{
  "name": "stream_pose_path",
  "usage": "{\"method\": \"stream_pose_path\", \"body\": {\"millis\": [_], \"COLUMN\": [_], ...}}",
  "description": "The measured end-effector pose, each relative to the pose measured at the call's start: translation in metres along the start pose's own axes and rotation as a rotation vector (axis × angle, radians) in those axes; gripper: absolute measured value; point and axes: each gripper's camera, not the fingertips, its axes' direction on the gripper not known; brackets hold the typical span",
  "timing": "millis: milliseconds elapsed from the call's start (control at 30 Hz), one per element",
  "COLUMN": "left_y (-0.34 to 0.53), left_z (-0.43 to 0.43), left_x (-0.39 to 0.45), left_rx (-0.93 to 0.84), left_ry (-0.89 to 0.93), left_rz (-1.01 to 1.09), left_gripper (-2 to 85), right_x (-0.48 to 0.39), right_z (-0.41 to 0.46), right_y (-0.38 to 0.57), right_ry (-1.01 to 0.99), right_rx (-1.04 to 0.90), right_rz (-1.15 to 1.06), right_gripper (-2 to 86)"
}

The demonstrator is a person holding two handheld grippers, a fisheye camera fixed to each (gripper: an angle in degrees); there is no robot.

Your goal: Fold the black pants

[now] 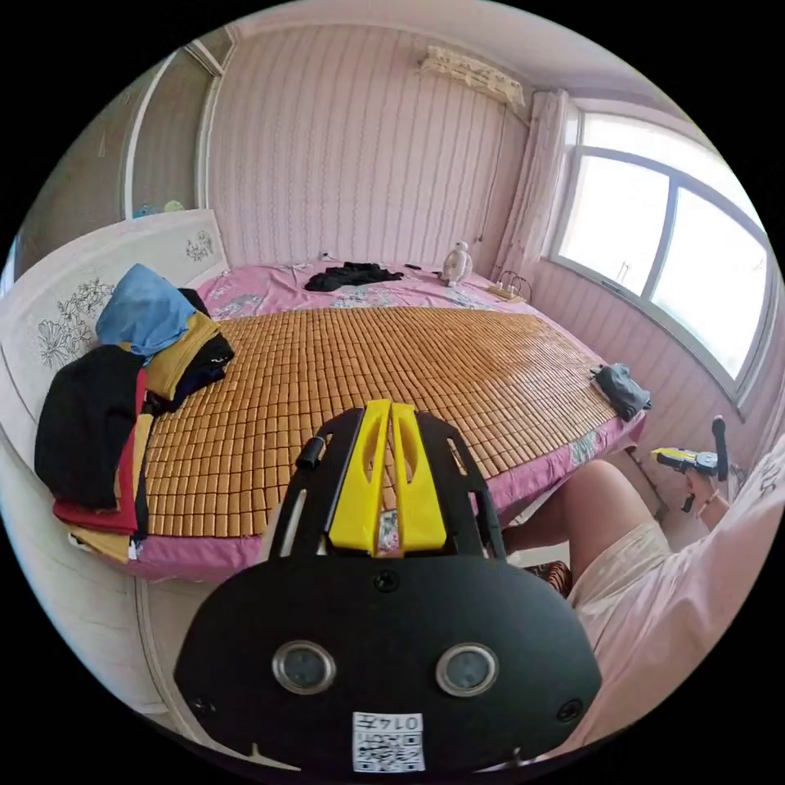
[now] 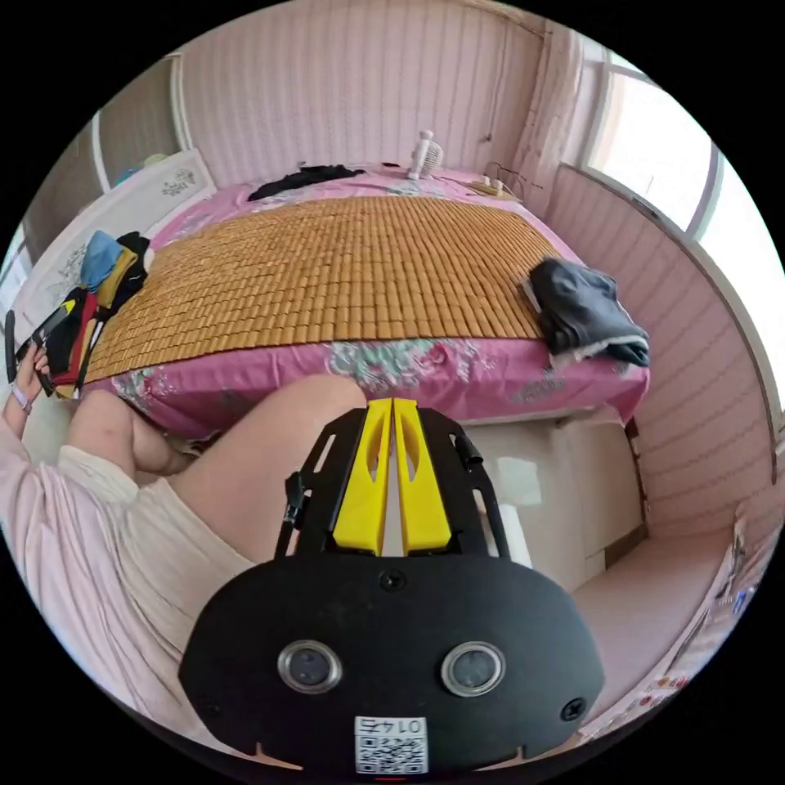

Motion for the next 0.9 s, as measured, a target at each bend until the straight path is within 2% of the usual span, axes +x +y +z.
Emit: {"method": "stream_pose_path", "body": {"millis": [200,267,367,533,700,900], "left_y": [0.098,0.145,0.2,0.246,0.247,0.237], "left_z": [-0.12,-0.157,-0.187,-0.208,-0.211,-0.203], "left_x": [-0.09,-0.134,-0.187,-0.245,-0.302,-0.372], "left_rx": [0.064,0.046,0.032,0.075,0.15,0.197], "left_ry": [-0.219,-0.308,-0.311,-0.354,-0.395,-0.431], "left_rz": [-0.144,-0.285,-0.461,-0.558,-0.563,-0.612], "left_gripper": [0.4,4.3,7.9,10.1,10.8,12.7], "right_x": [-0.175,-0.233,-0.328,-0.489,-0.617,-0.748], "right_z": [0.014,0.018,0.027,0.041,0.063,0.109], "right_y": [-0.06,-0.074,-0.098,-0.144,-0.177,-0.207], "right_ry": [-0.263,-0.323,-0.467,-0.669,-0.706,-0.686], "right_rx": [0.07,0.092,0.083,0.114,0.14,0.076], "right_rz": [-0.4,-0.507,-0.677,-0.897,-0.998,-0.955], "right_gripper": [-0.9,-0.7,0.2,6.5,10.3,15.9]}}
